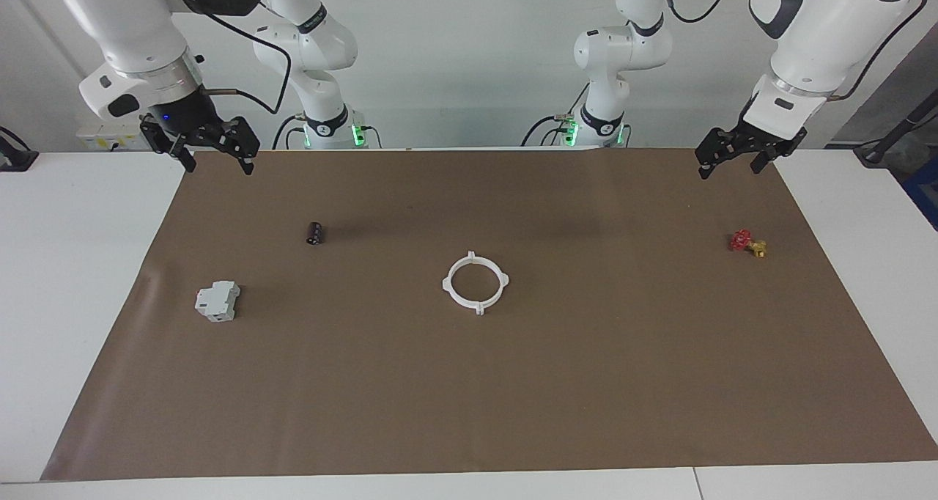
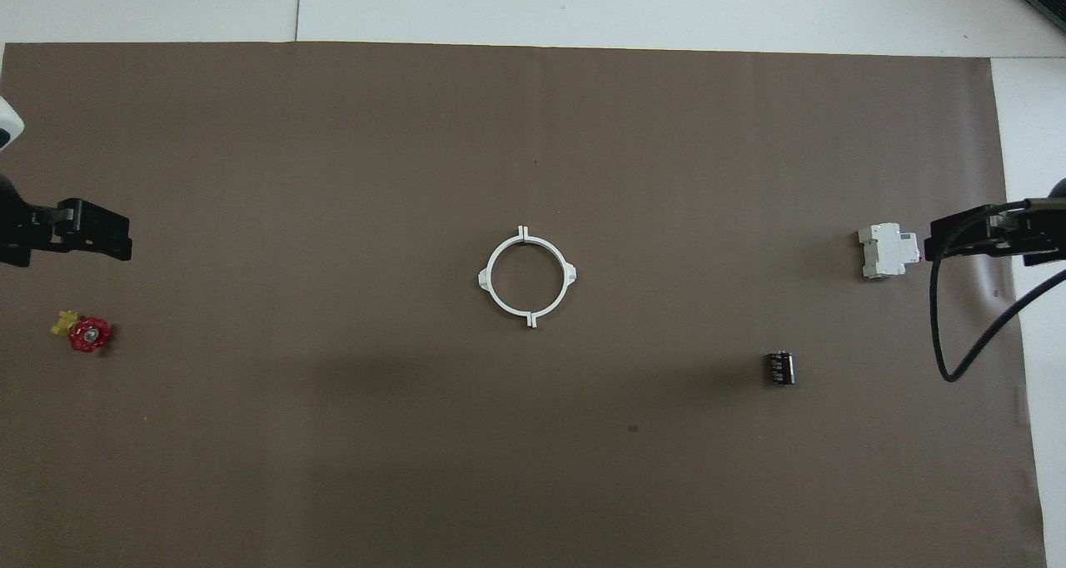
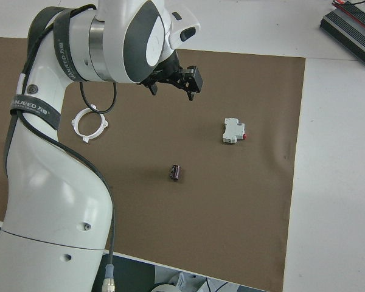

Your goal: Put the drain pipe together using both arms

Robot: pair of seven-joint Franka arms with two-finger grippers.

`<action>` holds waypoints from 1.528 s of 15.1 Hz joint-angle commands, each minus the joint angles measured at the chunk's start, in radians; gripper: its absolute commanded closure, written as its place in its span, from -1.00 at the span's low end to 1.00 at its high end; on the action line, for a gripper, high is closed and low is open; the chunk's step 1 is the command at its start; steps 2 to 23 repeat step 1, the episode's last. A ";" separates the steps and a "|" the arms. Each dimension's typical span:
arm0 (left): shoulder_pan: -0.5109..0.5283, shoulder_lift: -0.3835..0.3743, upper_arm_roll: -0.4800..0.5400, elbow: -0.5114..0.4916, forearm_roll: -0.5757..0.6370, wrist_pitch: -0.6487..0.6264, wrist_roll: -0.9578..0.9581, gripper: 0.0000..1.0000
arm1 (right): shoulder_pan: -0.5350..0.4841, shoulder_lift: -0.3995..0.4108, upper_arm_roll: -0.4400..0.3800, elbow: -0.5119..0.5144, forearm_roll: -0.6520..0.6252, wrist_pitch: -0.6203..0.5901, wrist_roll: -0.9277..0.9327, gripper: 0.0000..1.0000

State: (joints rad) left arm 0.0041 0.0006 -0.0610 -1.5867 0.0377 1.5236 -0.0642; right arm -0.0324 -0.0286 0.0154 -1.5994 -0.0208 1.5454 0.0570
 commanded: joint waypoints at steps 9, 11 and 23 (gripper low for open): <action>-0.007 0.001 0.007 0.011 -0.016 0.006 -0.005 -1.00 | -0.009 -0.002 0.003 -0.004 0.016 -0.010 0.012 -1.00; -0.007 0.001 0.007 0.011 -0.016 0.006 -0.005 -1.00 | -0.009 -0.002 0.003 -0.004 0.016 -0.010 0.012 -1.00; -0.007 0.001 0.007 0.011 -0.016 0.006 -0.005 -1.00 | -0.009 -0.002 0.003 -0.004 0.016 -0.010 0.012 -1.00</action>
